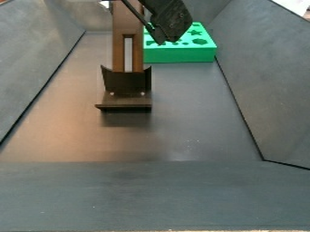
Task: Pick up the square-circle object. Move up. Place the square-circle object on the fixture. Regrasp the square-circle object. Rotate the square-circle object. Move to above the board. Insert the square-circle object.
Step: Place the square-circle object on the fixture, then regrasp the square-circle object.
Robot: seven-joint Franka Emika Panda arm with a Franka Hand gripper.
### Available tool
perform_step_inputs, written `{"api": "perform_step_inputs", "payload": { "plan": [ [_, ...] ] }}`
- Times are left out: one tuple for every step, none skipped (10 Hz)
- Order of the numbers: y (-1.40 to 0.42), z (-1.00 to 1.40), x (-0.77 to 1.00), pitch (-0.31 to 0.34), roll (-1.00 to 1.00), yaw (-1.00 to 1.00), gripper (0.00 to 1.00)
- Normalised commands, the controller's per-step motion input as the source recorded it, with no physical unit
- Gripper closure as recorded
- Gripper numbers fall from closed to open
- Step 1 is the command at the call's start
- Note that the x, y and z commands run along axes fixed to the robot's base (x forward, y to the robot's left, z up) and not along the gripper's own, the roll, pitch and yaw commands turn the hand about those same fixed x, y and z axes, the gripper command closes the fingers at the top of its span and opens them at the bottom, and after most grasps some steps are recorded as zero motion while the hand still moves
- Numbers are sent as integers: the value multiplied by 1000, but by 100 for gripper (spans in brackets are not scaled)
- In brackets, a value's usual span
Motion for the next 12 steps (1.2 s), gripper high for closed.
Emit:
{"api": "perform_step_inputs", "payload": {
  "plan": [
    [25, -1000, 87, -103, -218, -84, 100],
    [31, -1000, 108, -109, -165, -36, 100],
    [31, -1000, 120, -97, -118, -8, 100],
    [30, -1000, 125, -89, -97, 11, 100],
    [27, -869, 109, -75, -80, 23, 100],
    [18, -680, 94, -59, -69, 31, 100],
    [12, -439, 80, -42, -62, 36, 100],
    [10, -292, 64, -27, -57, 32, 100],
    [0, 0, 0, 0, 0, 0, 0],
    [0, 1000, 0, 70, -12, 1, 0],
    [3, 1000, 0, 68, -6, 4, 0],
    [7, 1000, -16, 75, 14, -5, 0]
  ]
}}
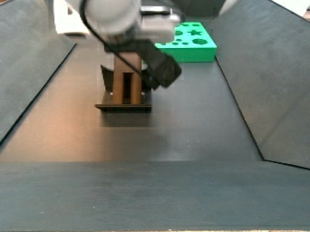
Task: Pick up the square-circle object. Move up. Place the square-circle object on the fixture. Regrasp the square-circle object. Rotate the square-circle object. Move to above the board. Insert the square-circle object.
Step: Regrasp the square-circle object.
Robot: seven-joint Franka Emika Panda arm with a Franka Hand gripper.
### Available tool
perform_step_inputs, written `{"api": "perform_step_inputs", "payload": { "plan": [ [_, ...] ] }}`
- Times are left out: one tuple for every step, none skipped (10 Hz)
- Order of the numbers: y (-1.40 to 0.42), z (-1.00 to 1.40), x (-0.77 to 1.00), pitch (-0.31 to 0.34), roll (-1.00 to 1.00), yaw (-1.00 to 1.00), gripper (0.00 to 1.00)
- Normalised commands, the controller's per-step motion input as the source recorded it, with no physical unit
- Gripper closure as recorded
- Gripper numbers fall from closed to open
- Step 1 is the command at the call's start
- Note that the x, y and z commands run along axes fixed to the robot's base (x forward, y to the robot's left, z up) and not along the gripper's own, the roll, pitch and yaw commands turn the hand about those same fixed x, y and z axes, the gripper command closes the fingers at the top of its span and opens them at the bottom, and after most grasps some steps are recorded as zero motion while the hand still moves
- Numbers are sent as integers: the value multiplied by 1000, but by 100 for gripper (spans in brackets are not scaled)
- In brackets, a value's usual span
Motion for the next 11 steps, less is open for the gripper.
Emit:
{"api": "perform_step_inputs", "payload": {
  "plan": [
    [8, 1000, -21, 73, 27, -17, 0],
    [9, 1000, -29, 71, 39, -29, 0],
    [12, 863, -31, 70, 40, -38, 0],
    [10, 614, -23, 62, 37, -45, 0],
    [12, 420, -19, 55, 35, -47, 0],
    [0, 0, -1000, 3, -55, 6, 0],
    [-3, -60, -1000, -34, -69, 2, 0],
    [-2, -44, -1000, -57, -63, -13, 0],
    [-2, -6, -1000, -90, -30, -13, 0],
    [2, -4, -1000, -104, -14, -6, 0],
    [-1, 2, -1000, -116, 2, 10, 0]
  ]
}}
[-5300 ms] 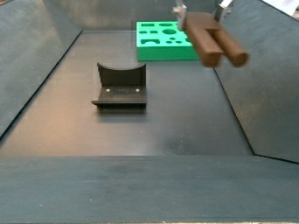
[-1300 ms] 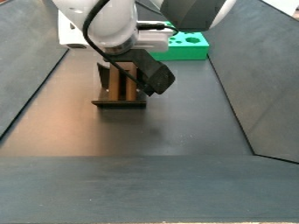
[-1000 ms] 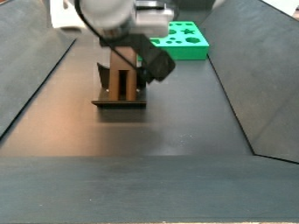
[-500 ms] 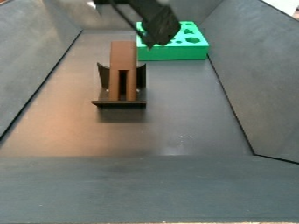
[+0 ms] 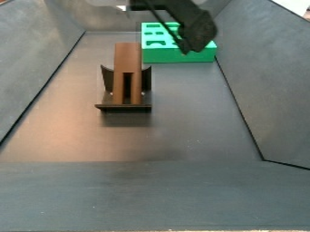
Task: Pick up the square-circle object. Move up. Place the square-circle object on the fixture. Regrasp the square-circle object. Rotate the square-circle object. Move to above the board. Insert the square-circle object.
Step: Regrasp the square-circle object.
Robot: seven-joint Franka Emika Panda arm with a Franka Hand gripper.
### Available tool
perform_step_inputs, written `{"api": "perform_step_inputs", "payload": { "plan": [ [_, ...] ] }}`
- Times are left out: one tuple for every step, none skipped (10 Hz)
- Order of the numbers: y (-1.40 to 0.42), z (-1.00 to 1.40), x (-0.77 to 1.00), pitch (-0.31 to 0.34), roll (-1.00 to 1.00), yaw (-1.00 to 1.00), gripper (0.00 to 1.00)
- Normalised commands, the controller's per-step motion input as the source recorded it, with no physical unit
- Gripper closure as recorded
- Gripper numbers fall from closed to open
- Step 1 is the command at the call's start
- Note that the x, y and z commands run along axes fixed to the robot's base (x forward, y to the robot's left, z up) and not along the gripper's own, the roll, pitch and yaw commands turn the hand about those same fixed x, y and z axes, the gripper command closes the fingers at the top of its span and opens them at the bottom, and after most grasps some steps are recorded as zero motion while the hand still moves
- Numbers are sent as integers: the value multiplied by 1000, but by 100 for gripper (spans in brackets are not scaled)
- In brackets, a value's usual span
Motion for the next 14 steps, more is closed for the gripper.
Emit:
{"api": "perform_step_inputs", "payload": {
  "plan": [
    [-6, 7, -985, -126, 18, 23, 0],
    [-6, 7, -790, -134, 37, 41, 0],
    [-12, 8, -599, -138, 54, 58, 0],
    [-12, 8, -500, -137, 59, 65, 0],
    [-402, -1000, -255, -4, 818, -1000, 0],
    [-408, -1000, -130, -5, 818, -1000, 0],
    [-335, -920, 30, -31, 809, -1000, 0],
    [-135, -658, 26, -64, 787, -1000, 0],
    [-81, -471, 37, -88, 774, -1000, 0],
    [-64, -346, 42, -104, 768, -1000, 0],
    [-22, -59, 34, -144, 751, -1000, 0],
    [-11, -4, 25, -161, 745, -1000, 0],
    [-10, 12, 5, -193, 734, -1000, 0],
    [-19, -1, -4, -221, 723, -1000, 0]
  ]
}}
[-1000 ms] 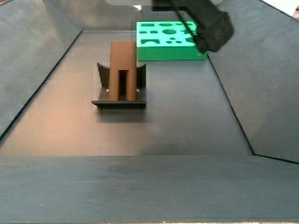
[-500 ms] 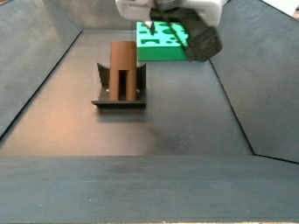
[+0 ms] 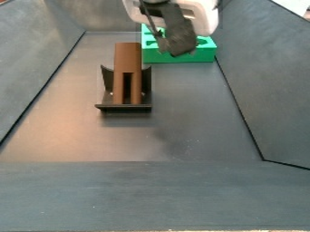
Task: Pick up the square-circle object. Move up. Place the square-circle object on the fixture. Regrasp the square-circle object. Rotate the square-circle object. Move to above the board. Insert the square-circle object.
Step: Regrasp the square-circle object.
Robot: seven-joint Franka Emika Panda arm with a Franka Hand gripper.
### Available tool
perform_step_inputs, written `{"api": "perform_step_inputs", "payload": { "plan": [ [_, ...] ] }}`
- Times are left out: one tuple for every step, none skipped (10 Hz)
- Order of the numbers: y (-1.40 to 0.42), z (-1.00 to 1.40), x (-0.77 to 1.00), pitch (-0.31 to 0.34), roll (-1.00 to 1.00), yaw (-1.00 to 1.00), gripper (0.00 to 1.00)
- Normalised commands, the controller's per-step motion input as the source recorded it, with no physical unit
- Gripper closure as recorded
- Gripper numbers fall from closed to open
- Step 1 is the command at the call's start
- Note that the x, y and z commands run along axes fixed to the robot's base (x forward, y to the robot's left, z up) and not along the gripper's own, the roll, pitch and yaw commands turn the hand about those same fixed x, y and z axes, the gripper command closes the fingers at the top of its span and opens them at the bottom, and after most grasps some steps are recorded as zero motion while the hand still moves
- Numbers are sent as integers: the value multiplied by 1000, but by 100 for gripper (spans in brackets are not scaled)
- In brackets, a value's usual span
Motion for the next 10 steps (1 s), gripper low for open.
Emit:
{"api": "perform_step_inputs", "payload": {
  "plan": [
    [-17, -1, -17, -245, 714, -1000, 0],
    [-8, 7, -32, -274, 700, -1000, 0],
    [-11, 9, -40, -292, 689, -1000, 0],
    [-11, 8, -47, -303, 681, -1000, 0],
    [-5, 8, -49, -322, 664, -1000, 0],
    [-10, 2, -45, -328, 647, -1000, 0],
    [-9, 3, -44, -327, 635, -1000, 0],
    [-6, 4, -44, -322, 622, -1000, 0],
    [-5, -3, -43, -298, 603, -1000, 0],
    [-6, -1, -41, -256, 586, -1000, 0]
  ]
}}
